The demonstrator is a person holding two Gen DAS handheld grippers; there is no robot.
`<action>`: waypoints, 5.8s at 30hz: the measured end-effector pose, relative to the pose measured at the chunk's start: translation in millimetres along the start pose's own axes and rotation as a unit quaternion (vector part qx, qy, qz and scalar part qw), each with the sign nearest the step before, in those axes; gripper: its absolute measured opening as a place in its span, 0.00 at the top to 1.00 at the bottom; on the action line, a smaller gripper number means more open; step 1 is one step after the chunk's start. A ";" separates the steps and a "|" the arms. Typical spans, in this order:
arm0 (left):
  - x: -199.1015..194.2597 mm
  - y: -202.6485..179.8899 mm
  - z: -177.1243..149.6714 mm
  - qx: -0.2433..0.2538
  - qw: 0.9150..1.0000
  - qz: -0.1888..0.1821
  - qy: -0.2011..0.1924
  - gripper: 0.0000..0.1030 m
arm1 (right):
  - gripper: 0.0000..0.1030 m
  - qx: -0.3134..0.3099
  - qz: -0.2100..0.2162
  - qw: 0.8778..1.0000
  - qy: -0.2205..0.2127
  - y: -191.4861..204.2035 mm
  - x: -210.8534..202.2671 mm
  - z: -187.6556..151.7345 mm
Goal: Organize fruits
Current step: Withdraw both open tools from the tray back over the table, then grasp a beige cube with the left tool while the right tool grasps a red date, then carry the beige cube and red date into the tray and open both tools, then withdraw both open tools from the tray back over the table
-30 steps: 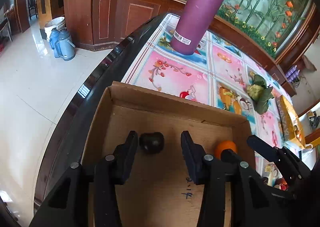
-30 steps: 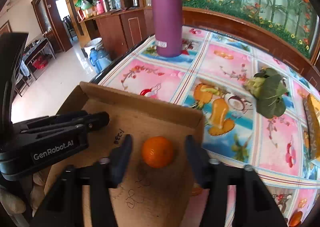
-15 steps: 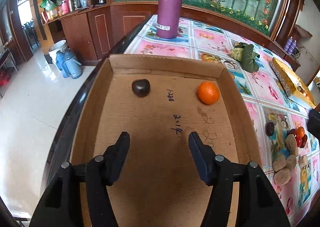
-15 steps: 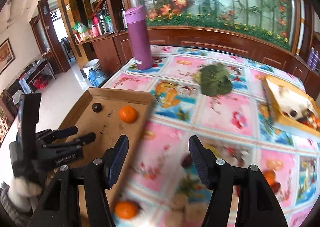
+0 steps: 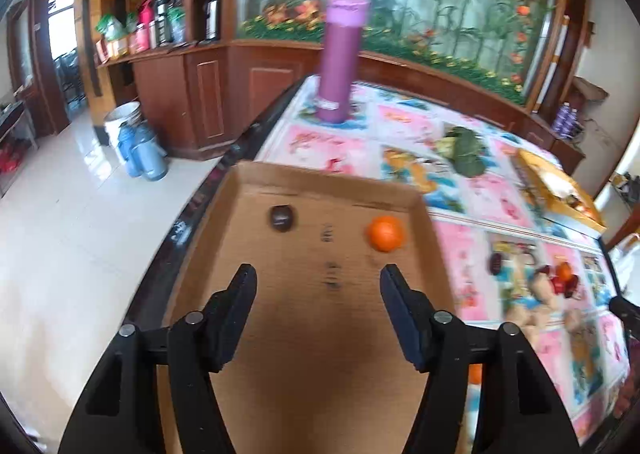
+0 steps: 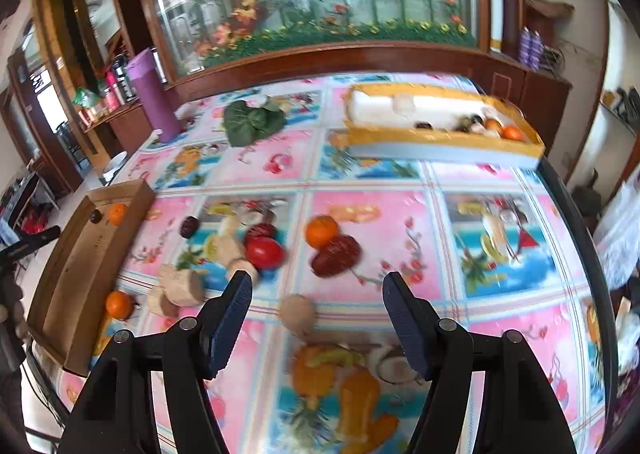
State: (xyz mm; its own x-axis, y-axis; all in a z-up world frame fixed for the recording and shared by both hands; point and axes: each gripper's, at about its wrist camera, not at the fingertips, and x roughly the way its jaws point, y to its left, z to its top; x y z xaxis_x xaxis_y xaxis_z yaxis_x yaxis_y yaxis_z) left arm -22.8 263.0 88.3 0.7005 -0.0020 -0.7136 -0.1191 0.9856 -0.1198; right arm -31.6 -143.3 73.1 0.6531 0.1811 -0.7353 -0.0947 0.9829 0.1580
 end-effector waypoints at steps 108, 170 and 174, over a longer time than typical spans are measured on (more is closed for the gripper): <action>85.7 63.2 20.6 -0.022 0.994 0.025 0.103 0.51 | 0.31 -0.229 0.100 0.964 0.089 314.7 145.6 14.1; -9.7 -126.1 -86.8 0.102 0.991 -0.057 0.060 0.30 | 0.20 0.100 0.035 0.994 0.035 -22.6 -4.9 -68.6; 3.3 -142.6 -83.7 0.150 0.987 -0.020 0.058 0.30 | 0.20 0.075 0.033 0.996 0.039 -18.0 -4.9 -65.0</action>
State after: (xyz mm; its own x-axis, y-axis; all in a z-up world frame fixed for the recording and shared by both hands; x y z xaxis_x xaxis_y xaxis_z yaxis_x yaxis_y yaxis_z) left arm -62.4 108.3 45.2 0.6134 -0.0448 -0.7885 0.1329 0.9900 0.0471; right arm -82.0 -159.7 31.1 0.5887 0.2534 -0.7676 -0.0188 0.9536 0.3004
